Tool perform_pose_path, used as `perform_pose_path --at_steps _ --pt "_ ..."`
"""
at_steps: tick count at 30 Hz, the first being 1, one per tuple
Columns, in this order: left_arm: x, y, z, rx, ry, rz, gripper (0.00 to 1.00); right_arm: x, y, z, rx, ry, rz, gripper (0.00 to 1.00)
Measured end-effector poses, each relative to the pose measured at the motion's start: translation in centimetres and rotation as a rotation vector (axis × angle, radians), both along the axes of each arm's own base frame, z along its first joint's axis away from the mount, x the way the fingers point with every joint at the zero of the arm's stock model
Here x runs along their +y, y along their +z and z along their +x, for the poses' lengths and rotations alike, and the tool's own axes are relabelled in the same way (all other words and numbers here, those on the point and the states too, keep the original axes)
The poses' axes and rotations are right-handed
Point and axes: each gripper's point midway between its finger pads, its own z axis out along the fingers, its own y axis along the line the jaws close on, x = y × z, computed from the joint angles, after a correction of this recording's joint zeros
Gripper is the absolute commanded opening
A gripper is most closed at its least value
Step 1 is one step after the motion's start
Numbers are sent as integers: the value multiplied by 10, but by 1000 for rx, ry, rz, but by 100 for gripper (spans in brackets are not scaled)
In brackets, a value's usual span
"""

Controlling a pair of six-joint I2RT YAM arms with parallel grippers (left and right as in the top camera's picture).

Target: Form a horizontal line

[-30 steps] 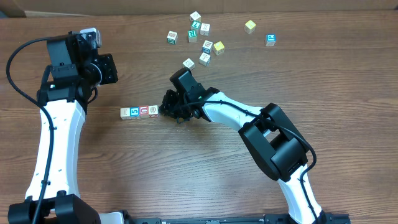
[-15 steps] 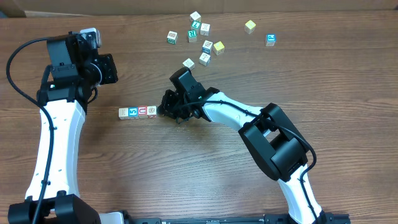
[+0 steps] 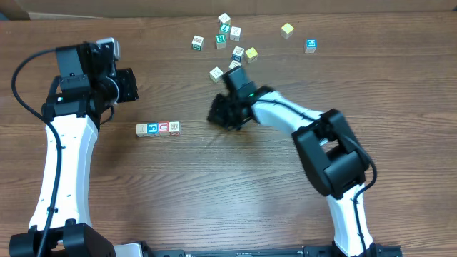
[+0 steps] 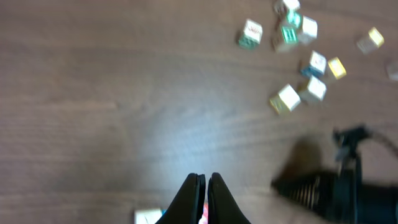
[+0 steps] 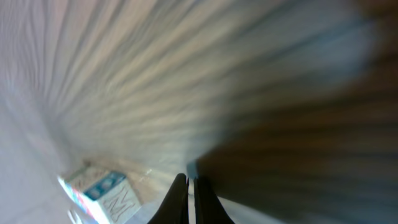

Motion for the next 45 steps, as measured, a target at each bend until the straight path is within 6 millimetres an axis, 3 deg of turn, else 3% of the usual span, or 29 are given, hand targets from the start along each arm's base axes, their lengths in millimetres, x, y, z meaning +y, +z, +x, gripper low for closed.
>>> perform_pose_path --at_steps 5,9,12,15,19,31,41,45 --pt "-24 -19 -30 148 -58 -60 4 -59 0 24 69 -121 -8 4" --pt "-57 -28 -51 236 -144 -73 4 -73 1 30 82 -153 -7 4" --pt "-85 -34 -69 299 -221 -61 4 -74 0 31 82 -156 -9 4" --pt "-101 -42 -88 372 -266 -16 4 -74 1 31 81 -155 -9 4" --pt "-100 -48 -94 400 -263 33 4 -75 0 31 81 -156 -9 4" --pt "-92 -111 -115 600 -250 63 4 -75 0 31 80 -156 -11 4" --pt "-91 -117 -122 647 -249 66 4 -75 1 31 79 -157 -11 4" --pt "-79 -119 -120 662 -137 98 4 -75 0 30 85 -157 -15 9"
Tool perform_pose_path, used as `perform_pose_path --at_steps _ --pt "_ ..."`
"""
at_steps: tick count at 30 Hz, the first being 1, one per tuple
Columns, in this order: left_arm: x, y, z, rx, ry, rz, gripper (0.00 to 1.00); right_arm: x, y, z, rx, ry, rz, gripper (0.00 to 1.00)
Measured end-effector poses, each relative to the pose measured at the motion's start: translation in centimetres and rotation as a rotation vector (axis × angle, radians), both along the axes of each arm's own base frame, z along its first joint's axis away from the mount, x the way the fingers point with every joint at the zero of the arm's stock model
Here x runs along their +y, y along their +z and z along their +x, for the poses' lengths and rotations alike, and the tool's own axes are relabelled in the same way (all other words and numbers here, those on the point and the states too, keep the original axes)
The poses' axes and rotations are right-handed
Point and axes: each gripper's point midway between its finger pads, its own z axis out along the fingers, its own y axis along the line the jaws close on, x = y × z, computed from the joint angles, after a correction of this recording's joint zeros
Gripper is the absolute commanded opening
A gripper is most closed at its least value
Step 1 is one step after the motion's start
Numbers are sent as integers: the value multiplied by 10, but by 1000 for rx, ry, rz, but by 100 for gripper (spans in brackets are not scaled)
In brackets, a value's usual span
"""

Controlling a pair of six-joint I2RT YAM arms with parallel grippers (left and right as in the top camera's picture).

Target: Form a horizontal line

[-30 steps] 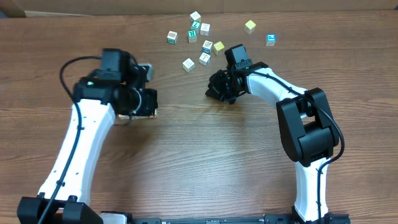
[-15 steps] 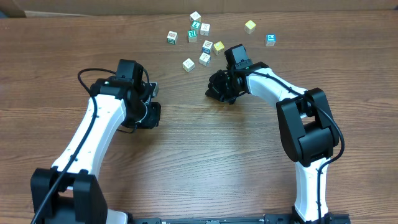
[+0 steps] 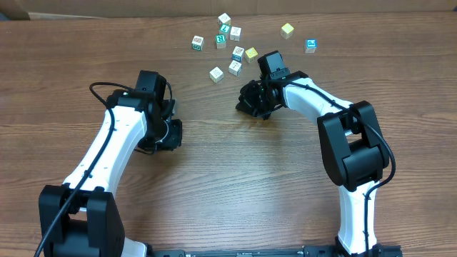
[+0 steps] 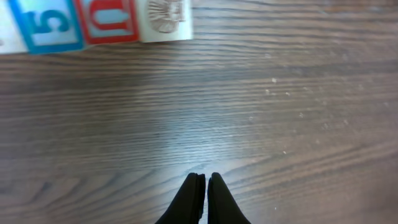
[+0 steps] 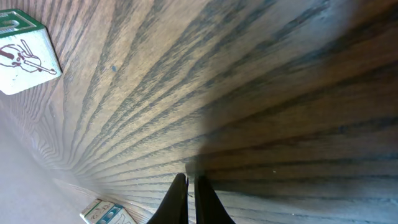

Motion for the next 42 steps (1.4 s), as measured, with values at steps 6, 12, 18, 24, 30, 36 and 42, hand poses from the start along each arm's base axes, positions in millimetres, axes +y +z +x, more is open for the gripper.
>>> perform_pose_path --at_steps 6,12,18,24,30,36,42 --pt "-3 -4 6 -40 4 55 4 -6 1 -4 16 -8 -38 9" --pt "-30 -23 -5 -61 -105 103 4 -8 0 -4 5 5 -58 5" --pt "-35 -34 -2 -102 -115 126 4 -9 0 -4 -20 40 -70 5" --pt "-24 -39 0 -118 -60 180 4 -11 0 -3 -29 45 -82 6" --pt "-5 -37 9 -165 59 283 4 -13 0 0 -44 39 -95 6" --pt "2 -45 13 -205 101 311 4 -12 0 1 -48 39 -95 6" --pt "9 -53 9 -212 108 344 4 -14 1 6 -71 31 -105 6"
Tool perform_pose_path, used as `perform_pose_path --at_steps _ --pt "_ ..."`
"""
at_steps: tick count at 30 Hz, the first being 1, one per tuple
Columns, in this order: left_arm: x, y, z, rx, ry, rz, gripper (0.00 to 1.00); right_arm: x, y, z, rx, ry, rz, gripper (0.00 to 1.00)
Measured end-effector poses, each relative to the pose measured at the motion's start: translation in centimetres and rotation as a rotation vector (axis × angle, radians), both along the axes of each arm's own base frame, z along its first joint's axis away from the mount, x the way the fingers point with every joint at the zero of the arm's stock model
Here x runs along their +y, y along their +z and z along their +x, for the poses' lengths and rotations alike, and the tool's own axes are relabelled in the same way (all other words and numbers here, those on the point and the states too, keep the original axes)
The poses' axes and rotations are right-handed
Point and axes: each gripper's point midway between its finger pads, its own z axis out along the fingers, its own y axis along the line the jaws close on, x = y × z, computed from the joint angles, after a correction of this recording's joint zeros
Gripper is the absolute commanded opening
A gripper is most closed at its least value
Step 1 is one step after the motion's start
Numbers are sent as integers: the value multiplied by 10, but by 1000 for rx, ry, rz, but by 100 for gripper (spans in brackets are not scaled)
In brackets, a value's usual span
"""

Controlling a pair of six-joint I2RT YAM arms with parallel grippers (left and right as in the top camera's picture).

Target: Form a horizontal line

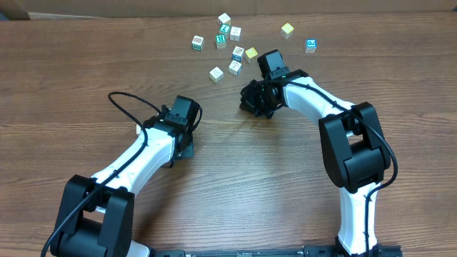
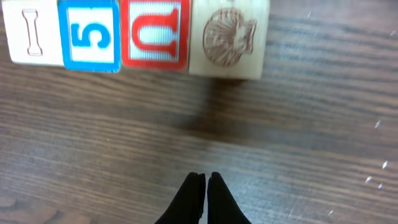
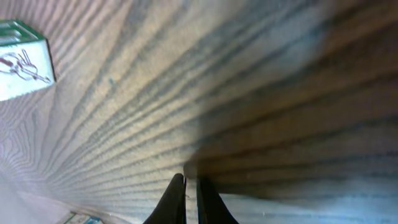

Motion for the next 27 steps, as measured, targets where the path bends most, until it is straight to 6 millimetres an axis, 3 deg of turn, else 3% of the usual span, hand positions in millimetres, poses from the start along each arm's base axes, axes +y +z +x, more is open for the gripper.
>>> perform_pose_path --at_steps 4,22,27 --pt "-3 0 10 -46 0 -13 4 -1 0 2 -11 -3 -7 6" --pt "-5 -3 15 -78 -7 -22 4 -1 0 3 -12 -4 -8 6" --pt "-4 -13 14 -57 -6 -13 4 -1 0 2 -12 -4 -8 6"
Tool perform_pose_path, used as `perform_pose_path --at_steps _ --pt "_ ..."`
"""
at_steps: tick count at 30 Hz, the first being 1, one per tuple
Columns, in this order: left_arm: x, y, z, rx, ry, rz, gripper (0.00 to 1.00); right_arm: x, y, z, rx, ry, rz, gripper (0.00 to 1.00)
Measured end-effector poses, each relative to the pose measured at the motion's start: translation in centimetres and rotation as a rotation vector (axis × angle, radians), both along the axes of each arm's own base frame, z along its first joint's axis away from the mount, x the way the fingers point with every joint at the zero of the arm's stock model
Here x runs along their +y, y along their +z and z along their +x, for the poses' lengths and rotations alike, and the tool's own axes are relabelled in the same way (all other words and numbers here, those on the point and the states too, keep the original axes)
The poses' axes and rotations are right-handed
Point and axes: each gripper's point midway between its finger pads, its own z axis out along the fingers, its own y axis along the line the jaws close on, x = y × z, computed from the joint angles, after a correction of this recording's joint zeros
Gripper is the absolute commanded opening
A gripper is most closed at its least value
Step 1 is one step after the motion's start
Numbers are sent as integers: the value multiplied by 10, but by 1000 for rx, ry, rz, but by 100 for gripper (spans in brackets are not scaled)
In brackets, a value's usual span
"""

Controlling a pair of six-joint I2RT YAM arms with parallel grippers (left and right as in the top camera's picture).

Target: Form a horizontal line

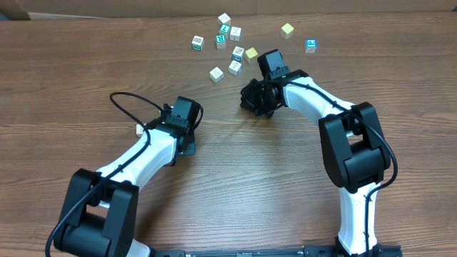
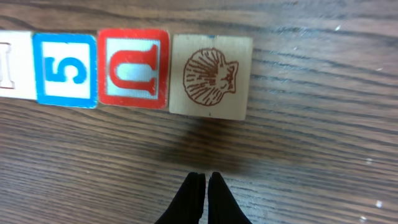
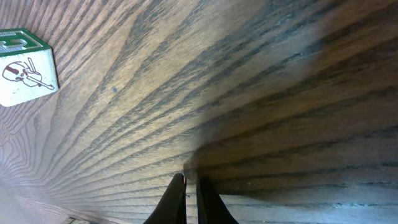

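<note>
A row of blocks lies side by side in the left wrist view: a white one cut off at the left edge [image 2: 5, 65], a blue "5" block [image 2: 64, 70], a red "U" block [image 2: 132, 68] and a plain shell block [image 2: 210, 76]. My left gripper [image 2: 204, 177] is shut and holds nothing, a short way from the shell block. In the overhead view the left arm hides most of the row [image 1: 138, 129], with the left gripper [image 1: 184, 143] at its right end. My right gripper [image 1: 251, 100] is shut and holds nothing, low over bare wood [image 3: 191, 180].
Several loose blocks [image 1: 228, 43] lie scattered at the back of the table, with a yellow one [image 1: 287, 30] and a blue one [image 1: 310, 45] further right. A white block with a violin picture [image 3: 26, 76] lies near the right gripper.
The left gripper has shifted slightly along the row, so the shell block now lies straight ahead of its fingertips. The right arm has hardly moved.
At first the left gripper was raised at the far left, the row lay uncovered, and the right gripper was at mid-table. Then the left gripper was down beside the row and the right gripper nearer the loose blocks. The left gripper has since stayed shut at the row's right end.
</note>
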Motion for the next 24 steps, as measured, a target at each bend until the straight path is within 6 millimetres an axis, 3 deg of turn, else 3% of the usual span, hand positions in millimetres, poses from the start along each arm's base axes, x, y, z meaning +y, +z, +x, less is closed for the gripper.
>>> perform_pose_path --at_steps 24 --pt "0 3 16 -68 4 10 4 0 0 0 -1 0 -1 6"
